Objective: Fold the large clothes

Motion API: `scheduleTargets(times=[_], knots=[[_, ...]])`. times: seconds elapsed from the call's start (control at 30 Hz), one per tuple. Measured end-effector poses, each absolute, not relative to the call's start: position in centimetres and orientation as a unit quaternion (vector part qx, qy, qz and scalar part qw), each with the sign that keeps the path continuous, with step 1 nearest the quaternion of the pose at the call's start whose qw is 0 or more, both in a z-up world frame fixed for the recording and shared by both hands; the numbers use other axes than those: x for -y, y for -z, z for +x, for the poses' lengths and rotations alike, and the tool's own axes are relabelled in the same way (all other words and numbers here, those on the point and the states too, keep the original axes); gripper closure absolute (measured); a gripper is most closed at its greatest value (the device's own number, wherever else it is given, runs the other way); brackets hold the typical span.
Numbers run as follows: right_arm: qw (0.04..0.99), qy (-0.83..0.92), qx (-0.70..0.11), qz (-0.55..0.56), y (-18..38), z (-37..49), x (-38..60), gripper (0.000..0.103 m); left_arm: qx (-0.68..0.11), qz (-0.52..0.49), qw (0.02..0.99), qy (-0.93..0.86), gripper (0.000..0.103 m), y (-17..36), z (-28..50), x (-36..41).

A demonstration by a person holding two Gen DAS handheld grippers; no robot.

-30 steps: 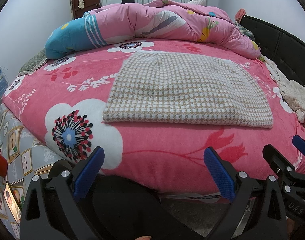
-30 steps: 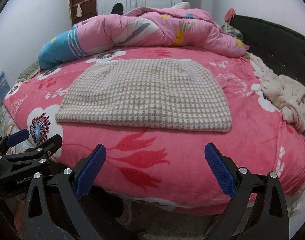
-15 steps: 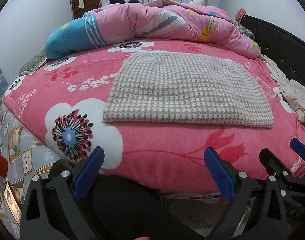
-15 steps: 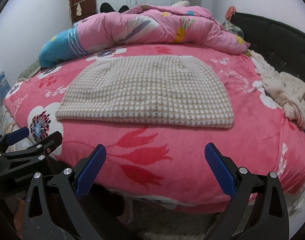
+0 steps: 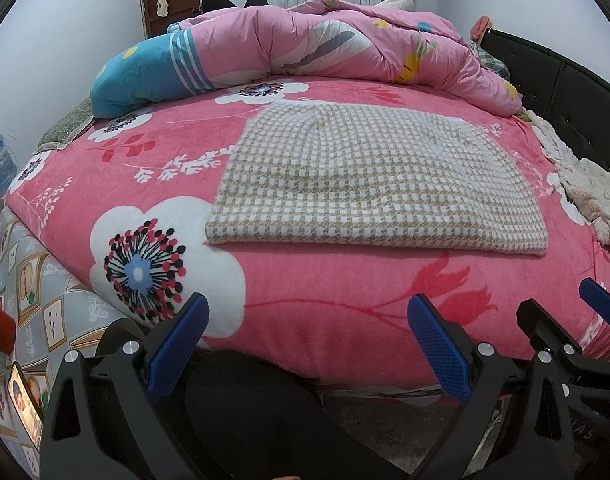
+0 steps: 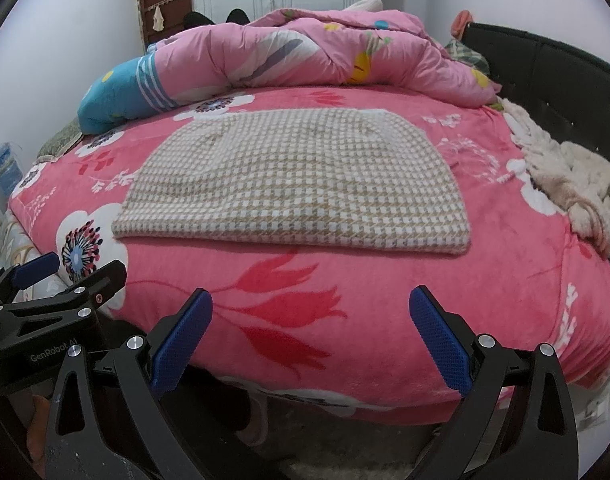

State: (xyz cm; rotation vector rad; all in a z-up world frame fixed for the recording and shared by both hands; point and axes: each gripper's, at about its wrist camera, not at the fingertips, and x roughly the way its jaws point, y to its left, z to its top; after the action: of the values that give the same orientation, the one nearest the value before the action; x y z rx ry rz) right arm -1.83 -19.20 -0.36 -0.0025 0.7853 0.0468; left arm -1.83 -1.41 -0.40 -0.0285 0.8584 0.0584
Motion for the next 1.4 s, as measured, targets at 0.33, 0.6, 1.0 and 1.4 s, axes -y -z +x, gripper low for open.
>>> scheduleTargets(times=[0.33,0.6,1.0,1.4], knots=[[0.923,-0.017,-0.384,0.001,0.24,-1.93,19.18,0.008,-0.415,-0.011,0.909,-0.028,0.005,0.49,-1.99,1.46],[0.924,-0.014,-0.382,0.001,0.19,-2.01,19.11,0.008,-0.416,-0.009,0.909,-0.027,0.005,0.53,-2.04,2.03],[0.925,-0.013,-0.381,0.002,0.3,-2.02,19.1,0.008,-0.418,-0.011,0.908,-0.028,0.005,0.55,-1.98,1.95],[0.925,-0.012,-0.38,0.002,0.32,-1.95,19.0,0.008,-0.417,-0.01,0.908,-0.028,0.005,0.5,-1.95,1.86]])
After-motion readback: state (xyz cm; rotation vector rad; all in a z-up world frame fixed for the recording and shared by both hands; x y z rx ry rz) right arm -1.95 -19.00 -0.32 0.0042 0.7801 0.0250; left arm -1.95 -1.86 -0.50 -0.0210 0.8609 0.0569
